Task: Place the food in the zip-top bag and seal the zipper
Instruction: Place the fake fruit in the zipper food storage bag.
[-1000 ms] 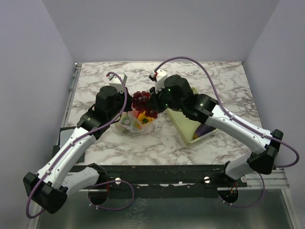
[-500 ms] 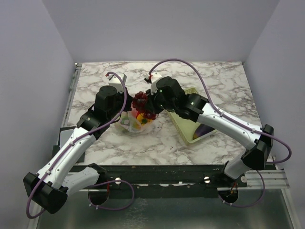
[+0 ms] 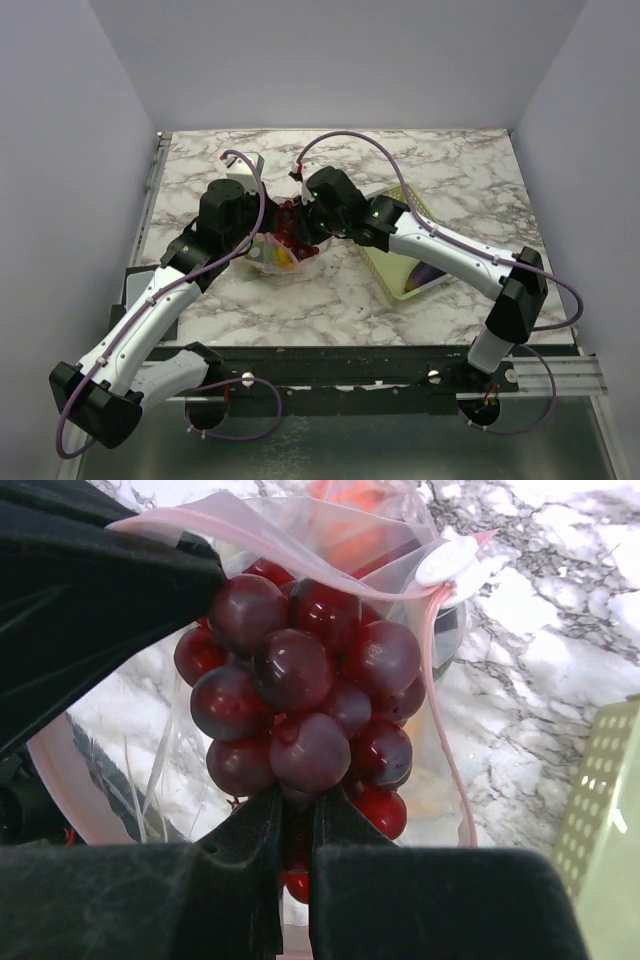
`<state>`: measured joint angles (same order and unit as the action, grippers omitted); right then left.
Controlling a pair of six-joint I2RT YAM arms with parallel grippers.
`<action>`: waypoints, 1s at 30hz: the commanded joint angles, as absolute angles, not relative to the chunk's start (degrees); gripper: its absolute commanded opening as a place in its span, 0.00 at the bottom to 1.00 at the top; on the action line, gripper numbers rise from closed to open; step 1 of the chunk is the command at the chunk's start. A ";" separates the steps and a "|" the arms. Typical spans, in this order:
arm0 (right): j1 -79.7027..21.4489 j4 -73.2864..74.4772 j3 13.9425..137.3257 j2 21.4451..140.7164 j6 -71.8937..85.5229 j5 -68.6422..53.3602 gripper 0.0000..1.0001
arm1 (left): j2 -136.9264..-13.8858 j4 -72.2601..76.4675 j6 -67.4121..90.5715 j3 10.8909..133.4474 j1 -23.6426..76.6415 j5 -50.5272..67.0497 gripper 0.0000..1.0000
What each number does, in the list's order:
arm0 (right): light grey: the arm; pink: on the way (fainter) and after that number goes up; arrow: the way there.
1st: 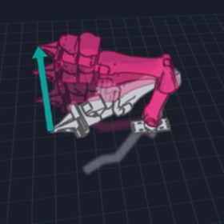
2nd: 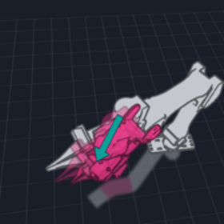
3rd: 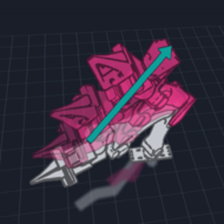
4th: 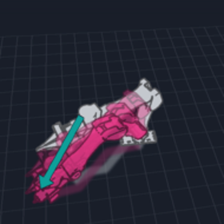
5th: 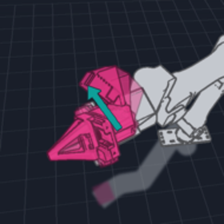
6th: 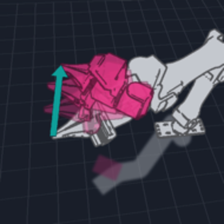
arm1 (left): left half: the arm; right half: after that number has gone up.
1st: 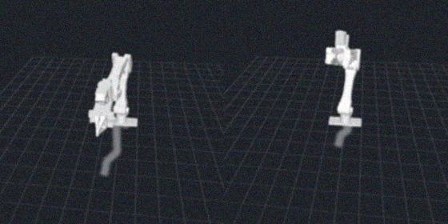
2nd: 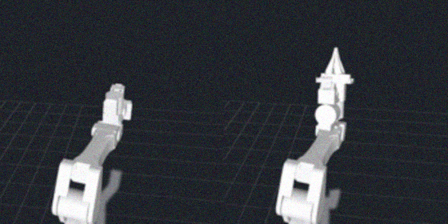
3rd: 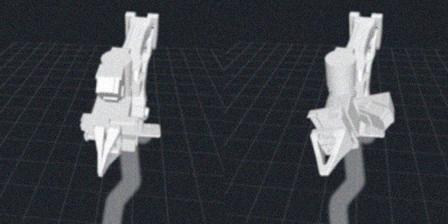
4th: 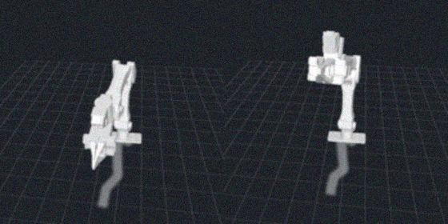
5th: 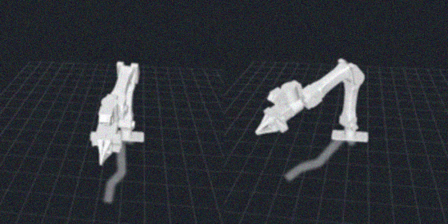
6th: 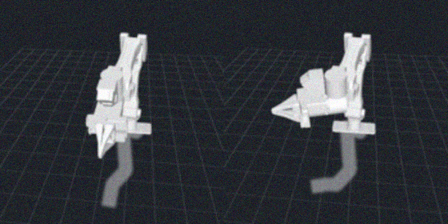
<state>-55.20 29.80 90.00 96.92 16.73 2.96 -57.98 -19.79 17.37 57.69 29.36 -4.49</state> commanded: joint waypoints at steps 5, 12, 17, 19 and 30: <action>-55.72 31.84 96.68 104.13 23.51 0.43 0.01 | -57.40 -18.66 18.00 57.39 29.45 -2.90 0.02; -55.72 30.76 98.30 105.59 27.31 0.93 0.01 | -57.39 -18.72 18.05 57.39 29.45 -2.99 0.02; -55.72 31.19 100.23 106.52 28.37 1.40 0.01 | -57.39 -18.66 18.06 57.39 29.45 -3.16 0.02; -55.72 31.60 100.82 107.12 28.38 0.51 0.01 | -57.31 -18.69 18.10 57.39 29.44 -3.31 0.02; -55.75 29.91 96.51 101.90 28.54 2.52 0.42 | -57.30 -18.69 18.16 57.39 29.36 -3.56 0.02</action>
<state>-55.44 32.40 97.82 105.30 28.08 1.19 -57.98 -19.79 17.39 57.60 29.10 -4.73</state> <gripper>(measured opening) 0.383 0.018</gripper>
